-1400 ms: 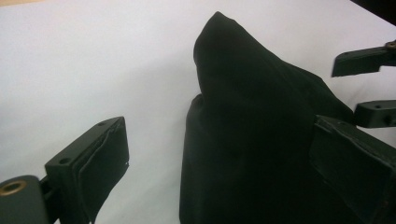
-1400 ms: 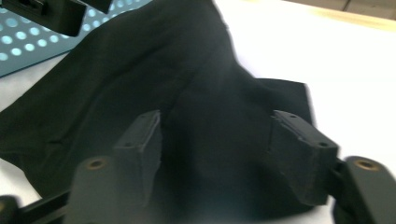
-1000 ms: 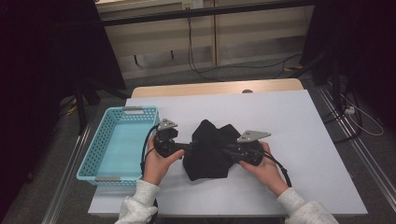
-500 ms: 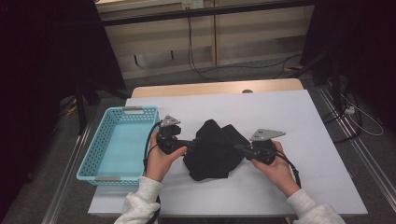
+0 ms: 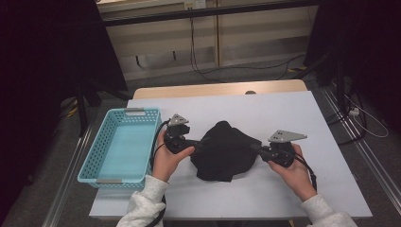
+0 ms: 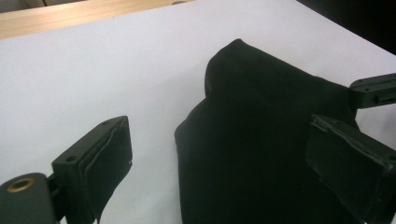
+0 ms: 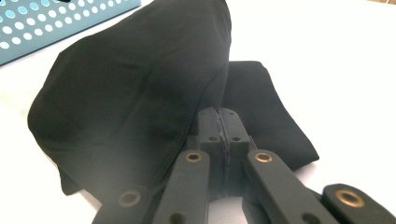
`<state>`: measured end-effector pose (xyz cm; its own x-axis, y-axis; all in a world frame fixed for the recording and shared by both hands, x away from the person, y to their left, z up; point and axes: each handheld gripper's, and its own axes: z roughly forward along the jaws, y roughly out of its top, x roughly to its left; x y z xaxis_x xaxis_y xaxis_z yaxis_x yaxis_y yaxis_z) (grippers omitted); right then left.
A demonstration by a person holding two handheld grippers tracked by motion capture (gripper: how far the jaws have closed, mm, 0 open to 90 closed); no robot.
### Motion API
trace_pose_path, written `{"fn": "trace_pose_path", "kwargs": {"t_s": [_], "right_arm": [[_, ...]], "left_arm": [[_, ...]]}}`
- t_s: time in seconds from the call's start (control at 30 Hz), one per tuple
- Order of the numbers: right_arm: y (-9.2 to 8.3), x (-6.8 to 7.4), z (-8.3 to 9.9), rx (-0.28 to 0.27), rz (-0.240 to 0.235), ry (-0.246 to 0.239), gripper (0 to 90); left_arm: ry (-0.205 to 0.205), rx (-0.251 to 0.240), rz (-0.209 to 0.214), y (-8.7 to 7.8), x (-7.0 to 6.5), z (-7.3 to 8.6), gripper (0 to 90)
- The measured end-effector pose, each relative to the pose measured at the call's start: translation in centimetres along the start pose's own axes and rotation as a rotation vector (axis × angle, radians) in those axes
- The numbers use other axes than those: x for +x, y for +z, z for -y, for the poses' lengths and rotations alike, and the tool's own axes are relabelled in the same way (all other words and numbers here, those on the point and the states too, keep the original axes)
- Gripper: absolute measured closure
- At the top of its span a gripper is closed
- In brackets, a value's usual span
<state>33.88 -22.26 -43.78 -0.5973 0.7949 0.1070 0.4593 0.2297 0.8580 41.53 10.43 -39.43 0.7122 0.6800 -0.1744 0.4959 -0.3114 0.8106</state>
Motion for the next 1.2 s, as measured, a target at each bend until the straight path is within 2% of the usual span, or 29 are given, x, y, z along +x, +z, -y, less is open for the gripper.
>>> {"fn": "trace_pose_path", "kwargs": {"t_s": [0.4,0.73,0.8,0.87,1.03,1.2], "right_arm": [[-2.3,-1.3,0.8,-0.014,0.043,0.027,89.6],[-4.2,-3.3,2.1,-0.009,0.101,0.065,89.6],[-4.4,-3.6,2.3,-0.004,0.115,0.073,89.5],[-4.6,-3.9,2.6,-0.001,0.127,0.083,89.5],[-4.8,-4.7,3.1,0.023,0.165,0.080,89.5],[-4.5,-4.4,3.2,0.030,0.151,0.079,89.5]], "left_arm": [[0.008,-0.006,0.003,-0.2,-0.3,-0.5,6.3],[-0.001,0.007,0.009,0.9,-0.4,-0.5,6.5],[0.006,0.016,0.011,1.1,-0.4,-0.4,6.5],[-0.003,0.014,0.011,1.2,-0.5,-0.4,6.6],[0.000,0.015,0.009,1.3,-0.5,-0.3,6.7],[-0.007,0.022,0.005,1.4,-0.4,-0.1,6.7]]}}
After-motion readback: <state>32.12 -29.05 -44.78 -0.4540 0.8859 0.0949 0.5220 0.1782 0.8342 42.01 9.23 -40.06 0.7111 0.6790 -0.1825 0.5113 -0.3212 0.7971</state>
